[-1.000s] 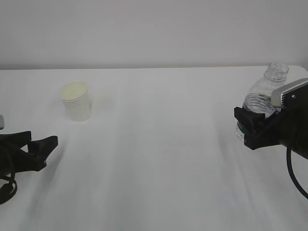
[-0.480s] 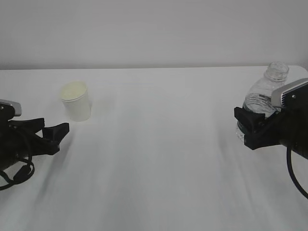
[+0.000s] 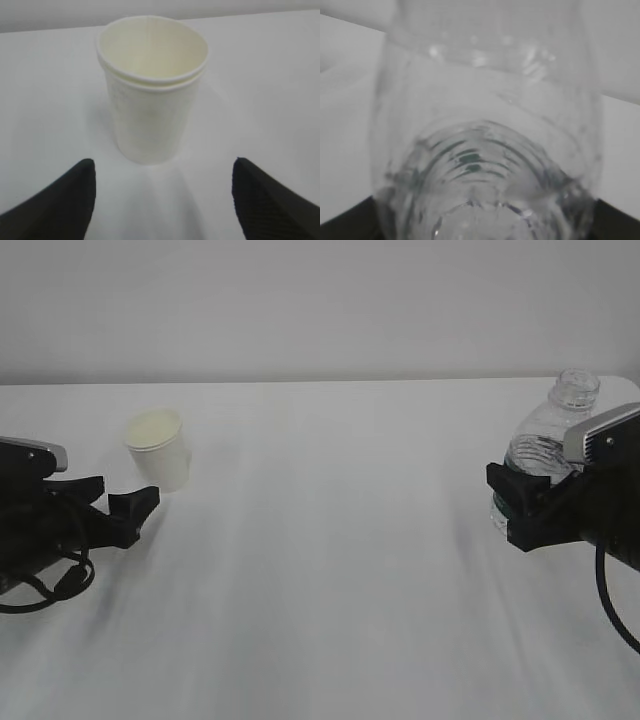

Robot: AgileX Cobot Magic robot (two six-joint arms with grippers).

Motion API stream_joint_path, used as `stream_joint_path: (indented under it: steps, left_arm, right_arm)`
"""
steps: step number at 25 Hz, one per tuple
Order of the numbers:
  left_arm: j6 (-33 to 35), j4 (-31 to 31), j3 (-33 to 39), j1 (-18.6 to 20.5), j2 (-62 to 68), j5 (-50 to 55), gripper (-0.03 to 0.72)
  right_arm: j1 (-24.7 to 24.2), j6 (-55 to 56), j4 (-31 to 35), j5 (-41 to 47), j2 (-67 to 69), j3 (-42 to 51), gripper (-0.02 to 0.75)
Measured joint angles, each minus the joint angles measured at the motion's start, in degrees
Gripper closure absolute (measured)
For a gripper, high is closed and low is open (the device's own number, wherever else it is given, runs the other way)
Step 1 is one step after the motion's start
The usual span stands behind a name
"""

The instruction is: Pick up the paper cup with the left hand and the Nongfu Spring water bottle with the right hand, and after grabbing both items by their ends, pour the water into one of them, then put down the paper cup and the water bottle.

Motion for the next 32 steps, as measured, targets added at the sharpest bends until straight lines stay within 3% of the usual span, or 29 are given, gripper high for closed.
stream_joint_path:
  steps: [8,32]
  left_arm:
    - [-0.12,0.00,-4.52,0.00,0.87,5.69,0.065]
    - [-2.39,0.34,-12.38,0.00,6.01,6.04,0.069]
  right_arm:
    - [0.00,0.00,-0.10,0.30,0.00,0.00,0.272]
    - [-0.07,0.00,-1.09,0.39,0.00,0.00,0.273]
